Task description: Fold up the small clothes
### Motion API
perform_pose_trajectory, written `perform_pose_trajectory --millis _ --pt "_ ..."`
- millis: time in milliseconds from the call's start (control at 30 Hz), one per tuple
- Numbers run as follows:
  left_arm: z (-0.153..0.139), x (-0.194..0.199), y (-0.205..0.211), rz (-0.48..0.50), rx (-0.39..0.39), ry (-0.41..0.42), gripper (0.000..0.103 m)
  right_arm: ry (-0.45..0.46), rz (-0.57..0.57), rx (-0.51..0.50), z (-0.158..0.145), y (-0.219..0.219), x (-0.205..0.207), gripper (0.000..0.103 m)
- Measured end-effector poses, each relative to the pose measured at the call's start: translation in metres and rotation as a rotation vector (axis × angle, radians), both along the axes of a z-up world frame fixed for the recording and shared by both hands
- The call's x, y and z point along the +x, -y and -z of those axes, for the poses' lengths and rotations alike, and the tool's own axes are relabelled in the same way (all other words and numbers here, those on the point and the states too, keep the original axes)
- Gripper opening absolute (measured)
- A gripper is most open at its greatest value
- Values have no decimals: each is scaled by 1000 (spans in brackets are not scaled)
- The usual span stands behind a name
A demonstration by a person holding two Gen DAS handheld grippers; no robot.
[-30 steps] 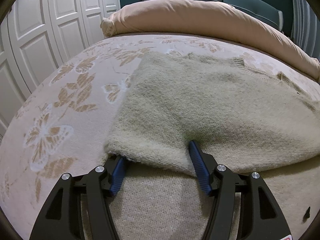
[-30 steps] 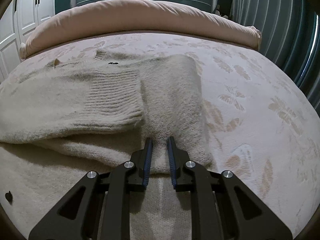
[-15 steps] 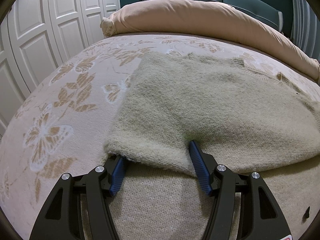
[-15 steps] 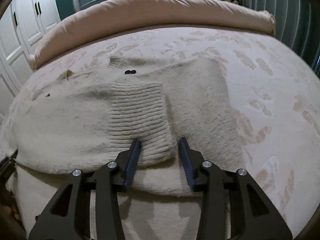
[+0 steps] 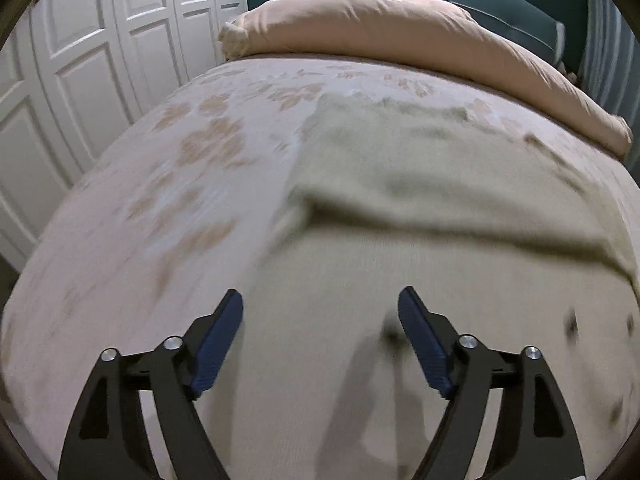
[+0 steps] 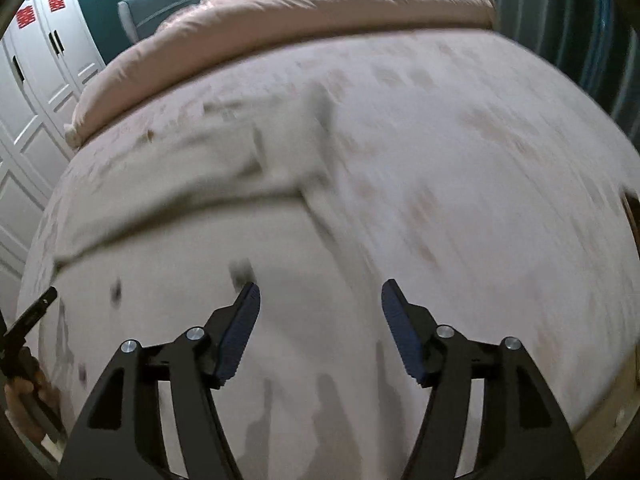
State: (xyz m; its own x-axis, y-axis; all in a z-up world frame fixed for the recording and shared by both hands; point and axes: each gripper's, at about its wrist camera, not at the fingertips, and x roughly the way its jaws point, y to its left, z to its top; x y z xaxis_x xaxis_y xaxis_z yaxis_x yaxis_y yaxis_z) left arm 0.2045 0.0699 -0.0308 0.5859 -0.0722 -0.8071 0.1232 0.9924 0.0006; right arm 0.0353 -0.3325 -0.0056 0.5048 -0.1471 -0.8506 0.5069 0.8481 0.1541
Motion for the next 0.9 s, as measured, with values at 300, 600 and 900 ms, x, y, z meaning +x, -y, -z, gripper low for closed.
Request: perform_pose_trajectory --millis 300,600,900 --pt "12 -118 -88 -113 -218 -229 84 -51 57 311 32 -21 -119 64" --pt "7 -113 -61 -47 -362 -279 55 -51 -6 312 44 -61 -91 59" --pt "-28 -126 -67 10 -370 -279 5 -13 -61 202 -3 -64 -110 5"
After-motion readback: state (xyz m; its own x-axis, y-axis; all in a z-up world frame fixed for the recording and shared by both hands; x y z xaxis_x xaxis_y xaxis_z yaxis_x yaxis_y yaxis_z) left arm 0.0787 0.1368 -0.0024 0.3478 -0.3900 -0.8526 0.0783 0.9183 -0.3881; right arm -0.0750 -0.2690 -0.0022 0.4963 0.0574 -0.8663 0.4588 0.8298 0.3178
